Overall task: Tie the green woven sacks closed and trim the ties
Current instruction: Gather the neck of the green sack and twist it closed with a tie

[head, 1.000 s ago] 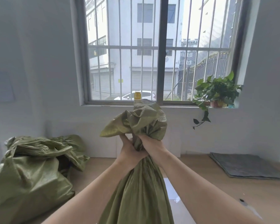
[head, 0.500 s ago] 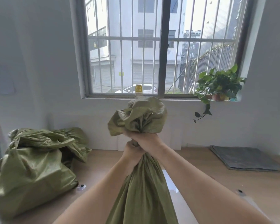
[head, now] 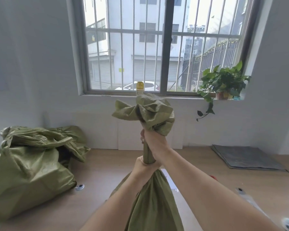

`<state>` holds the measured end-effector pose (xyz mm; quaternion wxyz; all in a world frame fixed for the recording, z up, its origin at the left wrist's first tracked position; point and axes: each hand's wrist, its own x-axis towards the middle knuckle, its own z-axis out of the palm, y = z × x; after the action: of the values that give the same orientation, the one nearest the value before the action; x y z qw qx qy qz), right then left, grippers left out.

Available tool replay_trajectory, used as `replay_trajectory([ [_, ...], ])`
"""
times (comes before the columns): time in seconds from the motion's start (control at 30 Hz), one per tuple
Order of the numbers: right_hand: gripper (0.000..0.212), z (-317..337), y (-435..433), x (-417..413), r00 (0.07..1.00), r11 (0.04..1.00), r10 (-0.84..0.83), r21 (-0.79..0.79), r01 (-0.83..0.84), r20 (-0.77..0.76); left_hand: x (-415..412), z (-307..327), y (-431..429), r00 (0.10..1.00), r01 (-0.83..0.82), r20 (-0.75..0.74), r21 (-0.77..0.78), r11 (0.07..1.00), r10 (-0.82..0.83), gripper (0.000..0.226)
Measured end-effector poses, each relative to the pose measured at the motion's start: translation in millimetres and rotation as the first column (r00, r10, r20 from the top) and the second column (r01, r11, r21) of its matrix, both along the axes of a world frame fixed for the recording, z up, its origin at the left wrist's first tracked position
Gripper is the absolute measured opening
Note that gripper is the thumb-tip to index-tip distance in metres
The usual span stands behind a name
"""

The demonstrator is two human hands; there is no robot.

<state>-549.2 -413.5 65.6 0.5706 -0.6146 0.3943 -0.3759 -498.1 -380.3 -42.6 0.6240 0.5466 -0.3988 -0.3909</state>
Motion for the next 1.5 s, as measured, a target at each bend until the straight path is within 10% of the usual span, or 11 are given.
replay_trajectory([
  [0.47, 0.044, -10.8, -28.3, 3.9, 0.923, 0.975, 0.010, 0.202, -0.095, 0.384, -12.4, -50.1, -15.0, 0.993, -0.043, -0.104, 0.046, 0.998, 0.047, 0.030],
  [0.93, 0.059, -57.4, -73.8, -24.7, 0.971, 0.974, -0.191, 0.147, 0.170, 0.142, -43.5, -99.1, -56.6, 0.889, -0.422, 0.257, 0.140, 0.896, 0.379, 0.055],
  [1.3, 0.067, -69.0, -100.6, -52.3, 0.970, 0.982, -0.053, 0.189, 0.007, 0.237, -73.0, -104.0, -63.4, 0.858, -0.472, 0.318, 0.185, 0.862, 0.402, 0.040],
  [1.5, 0.034, -81.9, -108.2, -82.1, 0.978, 0.986, 0.078, 0.129, -0.104, 0.192, -86.7, -115.0, -69.9, 0.820, -0.523, 0.401, 0.230, 0.821, 0.410, 0.042],
])
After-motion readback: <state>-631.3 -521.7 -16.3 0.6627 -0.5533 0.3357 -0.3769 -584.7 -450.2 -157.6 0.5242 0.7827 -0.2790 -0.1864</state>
